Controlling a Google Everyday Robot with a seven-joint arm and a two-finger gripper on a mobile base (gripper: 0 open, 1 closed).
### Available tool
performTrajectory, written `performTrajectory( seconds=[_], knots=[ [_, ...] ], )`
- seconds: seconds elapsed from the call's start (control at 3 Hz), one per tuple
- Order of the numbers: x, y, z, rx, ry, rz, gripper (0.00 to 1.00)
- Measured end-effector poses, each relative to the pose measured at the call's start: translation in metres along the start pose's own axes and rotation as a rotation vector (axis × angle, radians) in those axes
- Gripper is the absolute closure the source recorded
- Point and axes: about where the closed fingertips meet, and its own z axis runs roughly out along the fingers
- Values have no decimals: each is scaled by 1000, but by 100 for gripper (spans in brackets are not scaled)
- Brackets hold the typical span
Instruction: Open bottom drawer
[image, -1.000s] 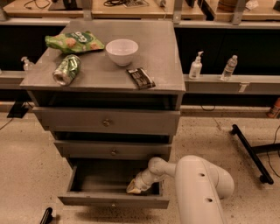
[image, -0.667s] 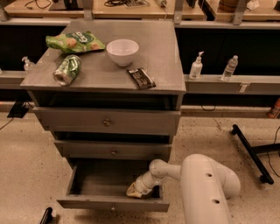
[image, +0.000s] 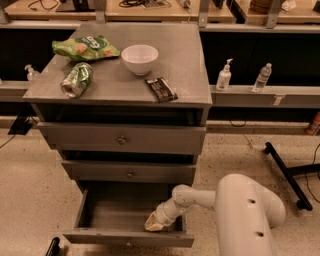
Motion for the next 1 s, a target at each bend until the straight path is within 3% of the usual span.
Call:
performTrajectory(
  seconds=[0.33, 0.67, 1.0],
  knots=[
    [-9, 3, -35, 86, -4, -28, 100],
    [-6, -11, -59, 170, -22, -27, 100],
    [4, -14, -80, 221, -104, 7, 84]
  ],
)
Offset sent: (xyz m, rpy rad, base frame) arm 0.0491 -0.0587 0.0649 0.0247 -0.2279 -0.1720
